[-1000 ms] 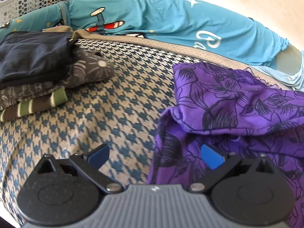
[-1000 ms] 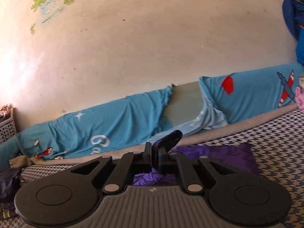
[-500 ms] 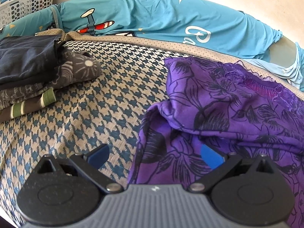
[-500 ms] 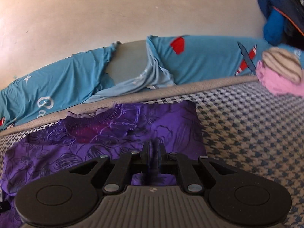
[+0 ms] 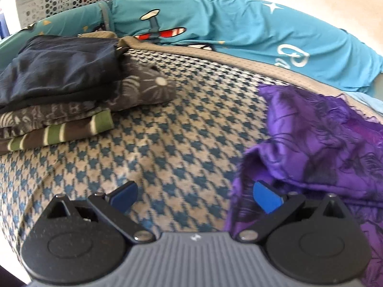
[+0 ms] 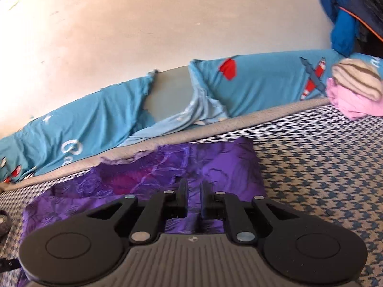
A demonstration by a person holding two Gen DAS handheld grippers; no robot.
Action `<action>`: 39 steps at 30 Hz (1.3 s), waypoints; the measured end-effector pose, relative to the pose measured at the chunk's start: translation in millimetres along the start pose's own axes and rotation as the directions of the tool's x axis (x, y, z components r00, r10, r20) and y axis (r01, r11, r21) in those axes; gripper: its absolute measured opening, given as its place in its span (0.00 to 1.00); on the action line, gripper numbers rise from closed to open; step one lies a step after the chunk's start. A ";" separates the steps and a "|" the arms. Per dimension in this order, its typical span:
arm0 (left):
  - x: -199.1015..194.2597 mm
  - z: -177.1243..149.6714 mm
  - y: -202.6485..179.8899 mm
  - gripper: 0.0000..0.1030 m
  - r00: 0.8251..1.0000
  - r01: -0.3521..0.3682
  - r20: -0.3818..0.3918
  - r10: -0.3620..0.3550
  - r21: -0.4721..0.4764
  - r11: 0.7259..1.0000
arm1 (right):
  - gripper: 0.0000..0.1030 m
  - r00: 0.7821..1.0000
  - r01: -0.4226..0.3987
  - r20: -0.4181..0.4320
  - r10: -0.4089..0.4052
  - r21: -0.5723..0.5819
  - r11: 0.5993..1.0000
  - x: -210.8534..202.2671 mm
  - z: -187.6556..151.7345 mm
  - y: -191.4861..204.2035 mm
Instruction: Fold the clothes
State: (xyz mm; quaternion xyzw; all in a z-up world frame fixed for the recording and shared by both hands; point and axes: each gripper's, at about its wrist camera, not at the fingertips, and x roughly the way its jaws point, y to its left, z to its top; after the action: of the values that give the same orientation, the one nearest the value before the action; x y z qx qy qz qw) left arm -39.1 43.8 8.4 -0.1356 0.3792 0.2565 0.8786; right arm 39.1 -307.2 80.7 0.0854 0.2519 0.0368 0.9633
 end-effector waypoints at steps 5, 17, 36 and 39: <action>1.0 -0.4 9.3 1.00 1.000 0.026 -0.003 -0.026 -0.023 0.999 | 0.12 0.995 -0.097 -0.031 0.096 -0.062 0.993 3.7 -8.4 24.4; 6.4 22.7 17.3 1.00 0.993 0.113 -0.012 -0.115 -0.102 0.988 | 0.17 0.937 -0.340 -0.165 0.309 -0.218 0.915 14.0 -40.2 93.3; 78.8 113.7 -24.3 1.00 0.907 0.388 -0.121 -0.403 -0.132 0.912 | 0.20 0.869 -0.489 -0.262 0.421 -0.317 0.812 10.9 -67.1 131.6; 94.4 122.5 -30.6 1.00 0.898 0.396 -0.152 -0.412 -0.127 0.910 | 0.20 0.858 -0.507 -0.271 0.436 -0.319 0.800 10.1 -68.6 134.4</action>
State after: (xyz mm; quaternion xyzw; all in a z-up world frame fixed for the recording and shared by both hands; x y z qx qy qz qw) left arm 105.8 104.2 23.0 -0.2742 0.4065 0.0731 0.8685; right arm 10.4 -163.9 41.6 -0.0461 0.2984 0.3320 0.8936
